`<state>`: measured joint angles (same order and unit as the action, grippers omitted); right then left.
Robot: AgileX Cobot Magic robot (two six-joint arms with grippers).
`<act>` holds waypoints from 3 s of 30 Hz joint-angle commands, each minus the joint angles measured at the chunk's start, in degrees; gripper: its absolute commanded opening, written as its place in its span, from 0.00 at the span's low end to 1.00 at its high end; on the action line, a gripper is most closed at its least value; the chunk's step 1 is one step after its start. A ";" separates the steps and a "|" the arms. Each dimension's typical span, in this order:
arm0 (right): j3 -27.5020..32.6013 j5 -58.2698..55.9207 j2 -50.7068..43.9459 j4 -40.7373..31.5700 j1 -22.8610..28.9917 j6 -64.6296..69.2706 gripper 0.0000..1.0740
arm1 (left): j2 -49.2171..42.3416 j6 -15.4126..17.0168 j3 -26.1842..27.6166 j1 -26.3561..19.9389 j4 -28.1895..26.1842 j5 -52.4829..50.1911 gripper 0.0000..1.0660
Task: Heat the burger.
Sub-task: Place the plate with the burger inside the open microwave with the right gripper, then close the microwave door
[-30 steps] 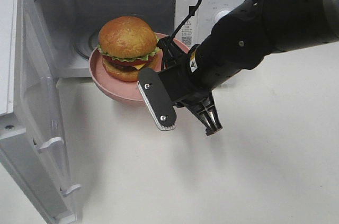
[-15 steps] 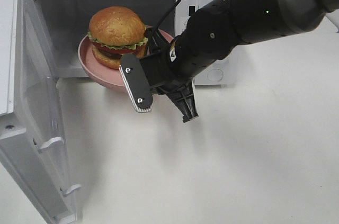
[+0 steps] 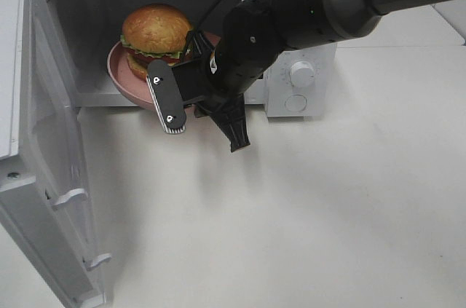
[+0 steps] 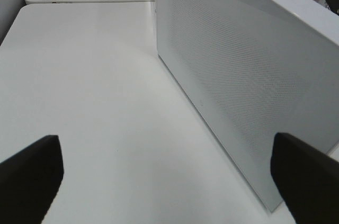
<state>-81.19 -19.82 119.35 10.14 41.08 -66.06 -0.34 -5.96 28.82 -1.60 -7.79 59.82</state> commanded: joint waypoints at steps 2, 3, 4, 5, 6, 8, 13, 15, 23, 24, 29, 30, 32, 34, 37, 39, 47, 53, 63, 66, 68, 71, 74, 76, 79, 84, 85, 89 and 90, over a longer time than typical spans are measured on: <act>-5.21 -1.32 1.83 2.01 -0.46 3.84 0.00 | -1.03 0.40 -0.23 -0.11 -0.34 -0.40 0.94; -6.02 -1.43 2.29 2.06 -0.46 4.41 0.00 | -1.03 0.40 -0.23 -0.11 -0.34 -0.40 0.94; -6.02 -1.43 2.29 2.06 -0.46 4.41 0.00 | -1.03 0.40 -0.23 -0.11 -0.34 -0.40 0.94; -7.85 -1.95 3.32 2.52 -0.46 4.98 0.00 | -1.03 0.40 -0.23 -0.11 -0.34 -0.40 0.94; -9.11 -2.64 4.07 3.21 -0.46 5.61 0.00 | -1.03 0.40 -0.23 -0.11 -0.34 -0.40 0.94; -11.75 -4.47 5.50 3.84 -0.46 5.96 0.00 | -1.03 0.40 -0.23 -0.11 -0.34 -0.40 0.94; -17.42 -8.19 8.65 4.98 -0.52 7.28 0.00 | -1.03 0.40 -0.23 -0.11 -0.34 -0.40 0.94; -18.62 -8.71 9.34 4.98 -0.52 7.45 0.00 | -1.03 0.40 -0.23 -0.11 -0.34 -0.40 0.94; -25.27 -10.26 12.83 5.16 -0.57 7.45 0.00 | -1.03 0.40 -0.23 -0.11 -0.34 -0.40 0.94; -26.41 -10.49 13.52 5.61 -0.57 7.45 0.00 | -1.03 0.40 -0.23 -0.11 -0.34 -0.40 0.94; -29.97 -12.32 15.18 5.84 -0.57 7.62 0.00 | -1.03 0.40 -0.23 -0.11 -0.34 -0.40 0.94; -30.25 -12.38 15.36 5.84 -0.57 7.51 0.00 | -1.03 0.40 -0.23 -0.11 -0.34 -0.40 0.94; -31.11 -12.61 15.70 5.84 -0.57 7.05 0.00 | -1.03 0.40 -0.23 -0.11 -0.34 -0.40 0.94; -31.74 -12.61 16.16 5.90 -0.57 6.70 0.00 | -1.03 0.40 -0.23 -0.11 -0.34 -0.40 0.94; -31.86 -12.38 16.21 5.96 -0.57 5.56 0.00 | -1.03 0.40 -0.23 -0.11 -0.34 -0.40 0.94; -31.86 -11.46 16.33 5.90 -0.57 5.21 0.00 | -1.03 0.40 -0.23 -0.11 -0.34 -0.40 0.94; -31.86 -11.00 16.33 5.96 -0.57 5.04 0.05 | -1.03 0.40 -0.23 -0.11 -0.34 -0.40 0.94; -31.86 -11.00 16.33 5.84 -0.57 5.27 0.15 | -1.03 0.40 -0.23 -0.11 -0.34 -0.40 0.94; -31.80 -11.52 16.33 1.49 -0.57 7.16 0.34 | -1.03 0.40 -0.23 -0.11 -0.34 -0.40 0.94; -31.74 -12.61 16.16 1.20 -0.46 7.22 0.37 | -1.03 0.40 -0.23 -0.11 -0.34 -0.40 0.94; -31.74 -12.95 16.16 0.92 -0.46 7.22 0.38 | -1.03 0.40 -0.23 -0.11 -0.34 -0.40 0.94; -31.74 -14.38 16.16 -0.80 -0.46 7.45 0.44 | -1.03 0.40 -0.23 -0.11 -0.34 -0.40 0.94; -30.25 -13.35 15.36 -1.66 -0.46 7.45 0.50 | -1.03 0.40 -0.23 -0.11 -0.34 -0.40 0.94; -29.22 -12.61 14.73 -1.66 -0.46 7.45 0.51 | -1.03 0.40 -0.23 -0.11 -0.34 -0.40 0.94; -26.07 -10.26 12.72 -1.66 -0.46 7.45 0.57 | -1.03 0.40 -0.23 -0.11 -0.34 -0.40 0.94; -19.42 -6.70 9.17 -1.66 -0.46 7.45 0.64 | -1.03 0.40 -0.23 -0.11 -0.34 -0.40 0.94; -19.42 -6.70 9.17 -1.66 -0.46 7.45 0.64 | -1.03 0.40 -0.23 -0.11 -0.34 -0.40 0.94; -14.32 -3.27 6.07 -1.66 -0.46 7.45 0.64 | -1.03 0.40 -0.23 -0.11 -0.34 -0.40 0.94; -14.32 -3.27 6.07 -1.66 -0.46 7.45 0.64 | -1.03 0.40 -0.23 -0.11 -0.34 -0.40 0.94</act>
<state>-95.63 -23.72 126.22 8.54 40.79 -58.73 -0.34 -5.96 28.82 -1.60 -7.79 59.82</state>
